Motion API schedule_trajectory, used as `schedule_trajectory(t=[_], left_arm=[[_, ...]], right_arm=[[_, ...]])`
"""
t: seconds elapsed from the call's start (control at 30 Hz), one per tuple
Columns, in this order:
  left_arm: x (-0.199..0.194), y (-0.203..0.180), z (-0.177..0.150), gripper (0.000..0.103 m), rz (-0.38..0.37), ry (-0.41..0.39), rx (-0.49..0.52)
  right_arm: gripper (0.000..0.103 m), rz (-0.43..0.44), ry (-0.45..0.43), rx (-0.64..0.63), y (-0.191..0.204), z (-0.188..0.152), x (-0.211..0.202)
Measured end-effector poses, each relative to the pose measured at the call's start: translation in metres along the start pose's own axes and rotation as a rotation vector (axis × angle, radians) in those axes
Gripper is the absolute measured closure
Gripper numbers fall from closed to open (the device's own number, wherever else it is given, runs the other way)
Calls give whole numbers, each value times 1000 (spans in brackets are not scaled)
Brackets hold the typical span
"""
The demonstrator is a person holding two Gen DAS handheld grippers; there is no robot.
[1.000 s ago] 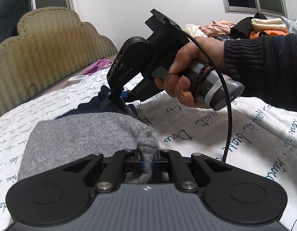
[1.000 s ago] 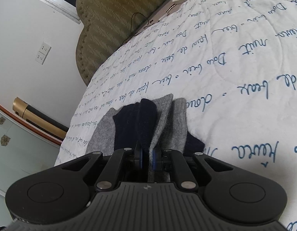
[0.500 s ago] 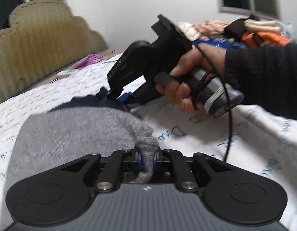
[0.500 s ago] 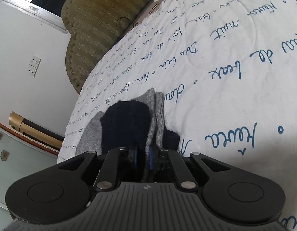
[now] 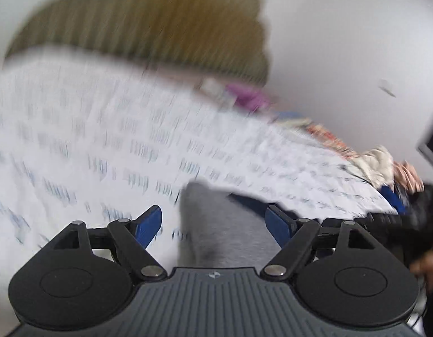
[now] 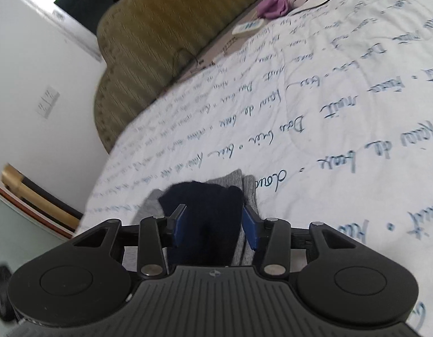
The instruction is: Fold small clothes
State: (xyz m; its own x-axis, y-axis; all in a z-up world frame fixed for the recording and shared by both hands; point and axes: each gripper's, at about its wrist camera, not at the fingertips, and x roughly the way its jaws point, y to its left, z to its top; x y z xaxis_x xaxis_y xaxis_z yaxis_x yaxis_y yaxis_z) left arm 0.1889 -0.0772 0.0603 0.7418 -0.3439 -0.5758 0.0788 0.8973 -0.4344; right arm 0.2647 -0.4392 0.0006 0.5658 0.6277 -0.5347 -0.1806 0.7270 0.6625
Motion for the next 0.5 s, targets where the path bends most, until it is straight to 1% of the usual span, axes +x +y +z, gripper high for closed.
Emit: schedule_trajectory(t=[0.03,0.07,0.1,0.13,0.17,0.23,0.3,0.4,0.47,0.5], left_arm=[[21,10,3,22,-39,72,-54],[40,17,5,22,-51,117,-101],[57,22,7,22,-39,153,-124],[73,25,7,23,-19,191,-139],[81,25,7,23,-2,202,-149],[85,15,5,23,-19,183,-120],[87,8,3,22,-48,194,-86],[94,9,-4,23,-43,188,-62],[95,2,-6,24,-28,176,7],[96,-3,-6,25,-12,176,50]], right_arm=[[59,-25,7,-9,2,2,8],[59,-46,15,-10,3,2,14],[60,-57,23,-5,3,2,21],[77,-61,31,-6,4,1,28],[92,-57,39,-13,5,-1,32],[91,-72,36,-16,7,-4,34],[93,-81,12,-22,2,-7,23],[93,-87,-19,77,-31,-10,11],[93,-63,-20,112,-39,-18,13],[90,-63,-30,113,-37,-21,14]])
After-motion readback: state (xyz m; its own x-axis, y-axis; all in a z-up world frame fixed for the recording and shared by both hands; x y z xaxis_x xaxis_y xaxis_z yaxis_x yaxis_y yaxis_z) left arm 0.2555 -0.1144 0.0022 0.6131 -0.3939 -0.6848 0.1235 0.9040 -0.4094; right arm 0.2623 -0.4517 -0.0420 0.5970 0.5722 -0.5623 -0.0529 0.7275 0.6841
